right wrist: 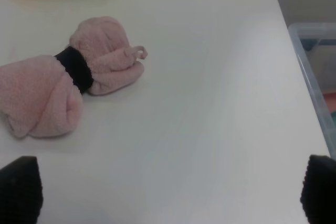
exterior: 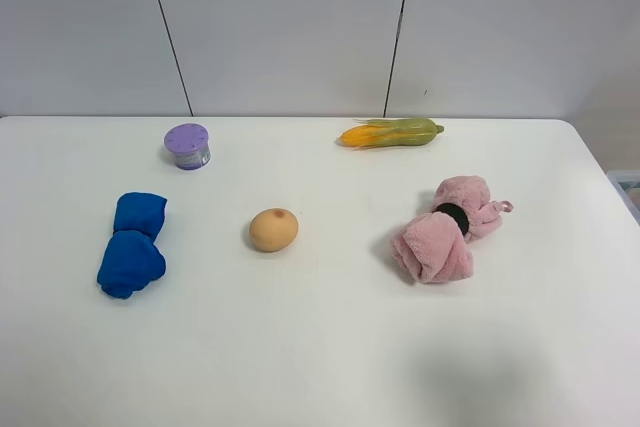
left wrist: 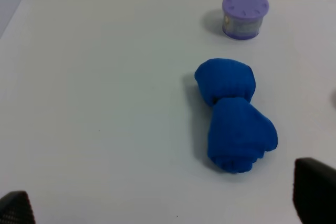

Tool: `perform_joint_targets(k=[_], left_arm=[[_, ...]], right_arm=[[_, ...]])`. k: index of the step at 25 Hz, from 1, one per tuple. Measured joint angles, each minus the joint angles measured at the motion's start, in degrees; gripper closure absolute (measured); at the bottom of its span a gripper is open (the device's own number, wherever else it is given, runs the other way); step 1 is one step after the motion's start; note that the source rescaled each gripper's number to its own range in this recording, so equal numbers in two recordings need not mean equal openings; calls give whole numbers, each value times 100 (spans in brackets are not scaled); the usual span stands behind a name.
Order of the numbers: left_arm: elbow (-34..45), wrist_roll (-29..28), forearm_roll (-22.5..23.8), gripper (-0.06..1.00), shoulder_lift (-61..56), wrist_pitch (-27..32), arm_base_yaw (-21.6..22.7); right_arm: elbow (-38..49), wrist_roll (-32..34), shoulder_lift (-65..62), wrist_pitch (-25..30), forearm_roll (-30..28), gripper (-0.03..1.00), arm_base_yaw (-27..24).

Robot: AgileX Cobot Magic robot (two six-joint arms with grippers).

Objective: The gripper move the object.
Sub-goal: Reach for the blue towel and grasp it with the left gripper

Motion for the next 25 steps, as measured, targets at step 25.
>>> perform_joint_targets(k=[25], left_arm=[[0, -38, -29, -5, 16, 0, 25]], right_arm=[[0, 0, 0, 0, 0, -3, 0]])
